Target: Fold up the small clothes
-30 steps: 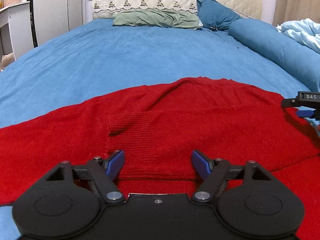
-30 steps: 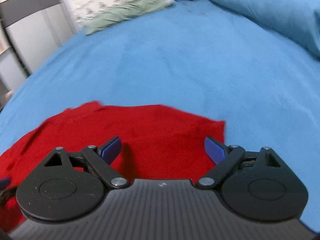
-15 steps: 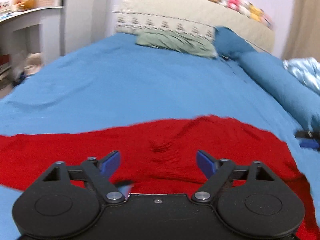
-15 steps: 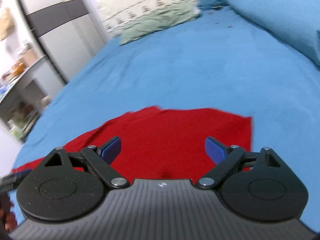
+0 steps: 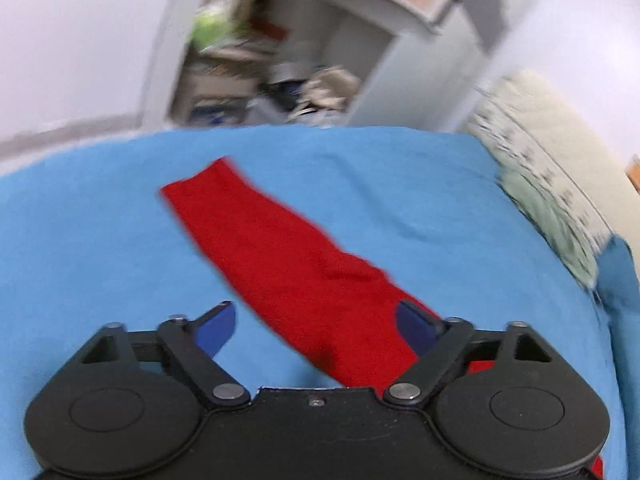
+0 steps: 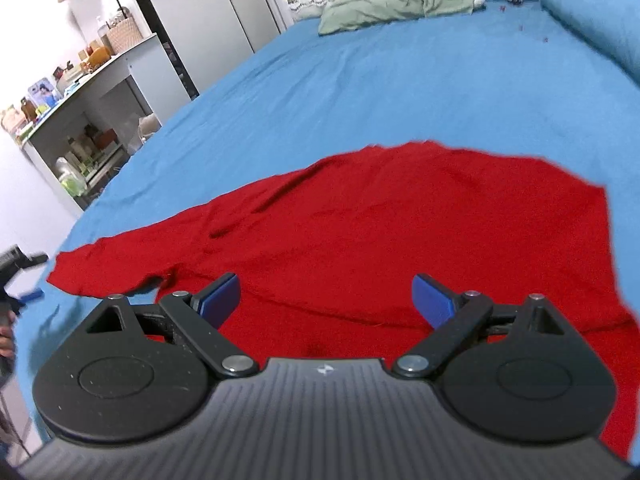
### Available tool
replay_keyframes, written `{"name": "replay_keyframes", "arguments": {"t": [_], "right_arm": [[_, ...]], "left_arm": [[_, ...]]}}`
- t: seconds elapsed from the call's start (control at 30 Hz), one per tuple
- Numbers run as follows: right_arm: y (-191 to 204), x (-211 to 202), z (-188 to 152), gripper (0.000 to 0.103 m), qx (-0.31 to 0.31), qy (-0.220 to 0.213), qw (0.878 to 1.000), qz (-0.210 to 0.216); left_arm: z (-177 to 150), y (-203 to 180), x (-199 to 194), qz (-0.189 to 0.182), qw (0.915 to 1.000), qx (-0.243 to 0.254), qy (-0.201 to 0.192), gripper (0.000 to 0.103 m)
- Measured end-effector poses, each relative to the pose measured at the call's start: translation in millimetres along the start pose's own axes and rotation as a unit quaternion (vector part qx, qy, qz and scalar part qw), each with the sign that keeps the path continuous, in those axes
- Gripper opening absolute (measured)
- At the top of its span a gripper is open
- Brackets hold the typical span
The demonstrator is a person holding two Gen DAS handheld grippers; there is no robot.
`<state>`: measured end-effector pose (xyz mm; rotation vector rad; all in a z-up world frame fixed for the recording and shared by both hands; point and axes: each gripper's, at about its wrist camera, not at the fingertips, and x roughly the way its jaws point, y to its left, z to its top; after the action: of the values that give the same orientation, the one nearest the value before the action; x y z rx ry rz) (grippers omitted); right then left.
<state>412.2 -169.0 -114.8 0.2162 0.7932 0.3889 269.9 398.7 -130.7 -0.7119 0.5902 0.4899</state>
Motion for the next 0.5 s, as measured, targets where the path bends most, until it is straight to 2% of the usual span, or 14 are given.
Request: {"name": "replay_keyframes", "arguments": {"t": [0.13,0.2,0.3,0.33,0.37,0.4,0.43,0.5], "right_arm": [[13.2,9.9,-6.6,0.103,-0.016,0.007,1.0,-0.007],[17.3,16.1,-6.2,0.103,-0.024,0.01,1.0,-0.011],[20.3,25.8,-5.0,0.103,-0.031,0.015,0.999,-0.013],[20.2,27.6,-5.1,0.103,-0.032,0.017,0.999,-0.014],[19.9,29.2,-5.8,0.103,-0.032,0.018,0.999,-0.014],[18.8,30.4,-6.2,0.103,-0.031,0.018,0.999,-0.014],[17.2,30.3,-6.7,0.103,-0.031,0.019,0.999,-0.015],[14.7,31.5,-6.6,0.103,-0.029,0.019,0.999,-0.017]], "left_arm": [[4.1,24.0,26.0,0.014,0.9988,-0.044,0.017,0.068],[8.4,24.5,32.0,0.013,0.9989,-0.044,0.004,0.067],[14.8,16.3,43.4,0.026,0.999,-0.035,-0.008,0.053],[16.9,15.9,49.0,0.034,0.9988,-0.035,-0.011,0.042],[19.9,15.3,53.1,0.038,0.9986,-0.035,-0.013,0.025],[22.0,14.3,56.0,0.044,0.9984,-0.033,-0.015,0.012],[23.3,15.6,58.1,0.043,0.9985,-0.031,-0.015,0.006],[25.7,8.4,56.7,0.045,0.9985,-0.018,-0.025,0.006]]}}
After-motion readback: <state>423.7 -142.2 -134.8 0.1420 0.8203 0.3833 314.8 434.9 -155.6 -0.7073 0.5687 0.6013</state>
